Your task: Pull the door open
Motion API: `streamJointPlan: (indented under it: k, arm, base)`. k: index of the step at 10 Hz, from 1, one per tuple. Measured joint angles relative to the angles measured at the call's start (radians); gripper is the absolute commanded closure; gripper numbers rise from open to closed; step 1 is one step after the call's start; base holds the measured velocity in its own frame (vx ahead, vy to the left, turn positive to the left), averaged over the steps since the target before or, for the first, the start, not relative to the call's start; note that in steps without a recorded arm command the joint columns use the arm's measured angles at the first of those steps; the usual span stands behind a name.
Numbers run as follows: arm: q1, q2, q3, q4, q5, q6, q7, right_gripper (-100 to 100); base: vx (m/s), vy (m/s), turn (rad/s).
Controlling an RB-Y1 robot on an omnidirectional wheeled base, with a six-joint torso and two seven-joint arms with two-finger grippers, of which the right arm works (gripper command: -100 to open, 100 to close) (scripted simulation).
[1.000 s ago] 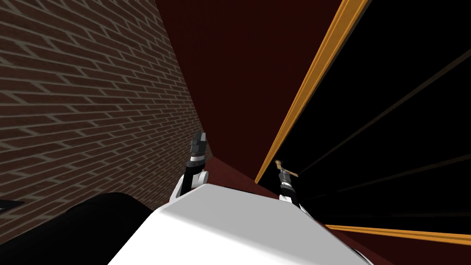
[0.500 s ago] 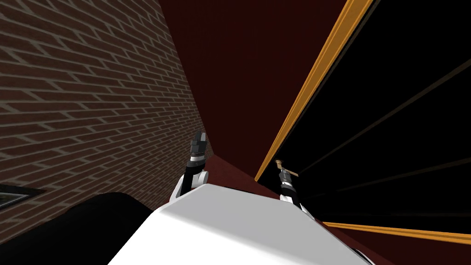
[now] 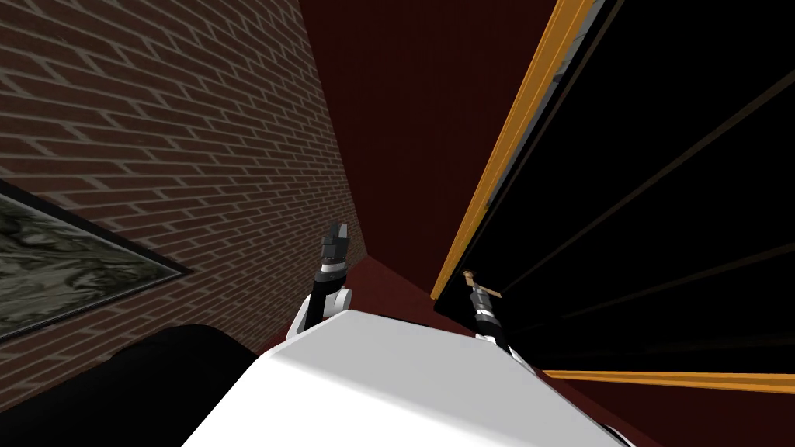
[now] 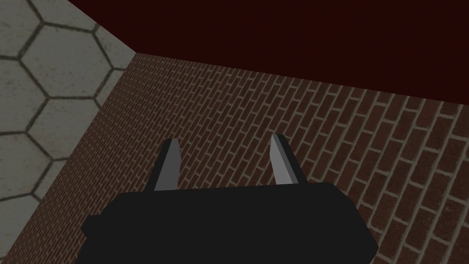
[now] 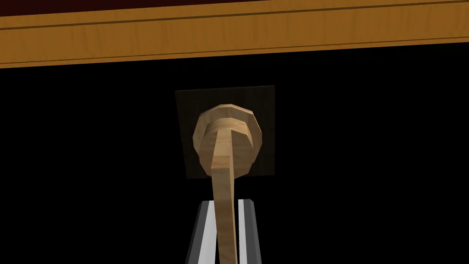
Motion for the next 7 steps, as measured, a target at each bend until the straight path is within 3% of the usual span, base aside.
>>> streamJointPlan:
  k: [3, 7]
  arm:
    - [0.014, -0.012, 0.019, -0.016, 0.013, -0.001, -0.022, 100]
    - [0.033, -0.037, 0.054, -0.029, 0.026, -0.024, -0.056, 100]
  base:
    - [-0.138, -0.016, 0.066]
    - [-0.213, -0.033, 0.092]
